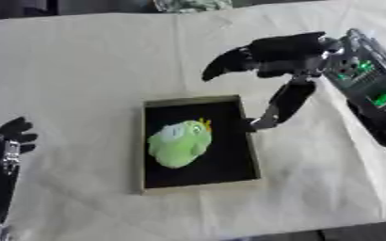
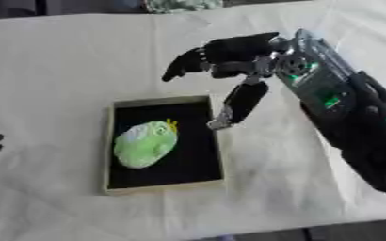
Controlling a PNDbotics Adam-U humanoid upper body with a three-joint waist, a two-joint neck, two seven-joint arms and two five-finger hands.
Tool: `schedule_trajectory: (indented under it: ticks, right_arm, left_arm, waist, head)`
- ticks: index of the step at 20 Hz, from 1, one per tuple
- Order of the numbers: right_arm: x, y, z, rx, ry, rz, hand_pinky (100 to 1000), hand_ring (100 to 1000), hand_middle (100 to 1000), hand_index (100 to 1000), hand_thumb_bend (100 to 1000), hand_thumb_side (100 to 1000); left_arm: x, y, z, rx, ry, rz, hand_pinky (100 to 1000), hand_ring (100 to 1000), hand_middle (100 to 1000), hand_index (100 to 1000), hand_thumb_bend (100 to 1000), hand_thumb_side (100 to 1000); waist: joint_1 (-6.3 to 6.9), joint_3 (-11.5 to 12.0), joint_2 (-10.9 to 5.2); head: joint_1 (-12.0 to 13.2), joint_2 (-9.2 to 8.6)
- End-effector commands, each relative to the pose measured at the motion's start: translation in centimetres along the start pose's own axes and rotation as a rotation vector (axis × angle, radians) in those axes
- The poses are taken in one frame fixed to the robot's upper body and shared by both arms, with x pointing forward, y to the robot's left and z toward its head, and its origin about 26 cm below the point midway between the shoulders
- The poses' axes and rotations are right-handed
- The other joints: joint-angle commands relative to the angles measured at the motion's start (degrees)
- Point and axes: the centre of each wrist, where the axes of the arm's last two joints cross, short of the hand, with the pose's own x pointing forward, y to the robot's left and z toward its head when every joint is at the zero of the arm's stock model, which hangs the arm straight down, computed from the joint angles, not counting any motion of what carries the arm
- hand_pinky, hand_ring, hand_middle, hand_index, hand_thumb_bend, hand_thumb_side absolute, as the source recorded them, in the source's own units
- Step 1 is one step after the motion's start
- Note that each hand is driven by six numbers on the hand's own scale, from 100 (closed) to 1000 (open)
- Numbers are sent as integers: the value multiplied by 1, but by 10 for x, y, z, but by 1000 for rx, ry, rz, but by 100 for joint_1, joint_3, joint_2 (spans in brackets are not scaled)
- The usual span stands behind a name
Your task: Pick up objects on the table and place them in the box.
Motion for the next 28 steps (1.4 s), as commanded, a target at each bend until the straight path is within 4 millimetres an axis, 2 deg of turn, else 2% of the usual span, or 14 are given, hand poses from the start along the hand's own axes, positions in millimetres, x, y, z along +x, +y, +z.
schedule_trajectory:
  ticks: [1, 11, 22, 28]
  right_arm:
    - [1, -19, 28, 21, -15, 86, 899, 880, 910, 981, 385, 478]
    - [-1, -18, 68, -234, 109, 57, 890, 873, 902, 978, 380, 453]
    - [-5, 0, 91, -352, 219, 66, 887, 868, 895, 979, 406, 408]
    - [-6, 7, 100, -398, 259, 57, 882, 864, 888, 977, 398, 415]
  left_arm:
    - [3, 5, -3, 5, -21, -8, 731, 731, 735, 850, 100, 917]
    - [6, 0, -6, -13, -38, 6, 733, 732, 736, 850, 100, 917]
    - [8, -4, -8, -36, -53, 17, 735, 734, 737, 850, 100, 919]
    - [10, -5, -9, -38, -57, 21, 735, 734, 737, 850, 100, 916]
  waist:
    - [-13, -21, -118]
    - [19, -105, -100]
    - [50, -173, -105]
    - [71, -178, -93]
  head:
    - [23, 13]
    - [95, -49]
    - [134, -70]
    - [168, -60]
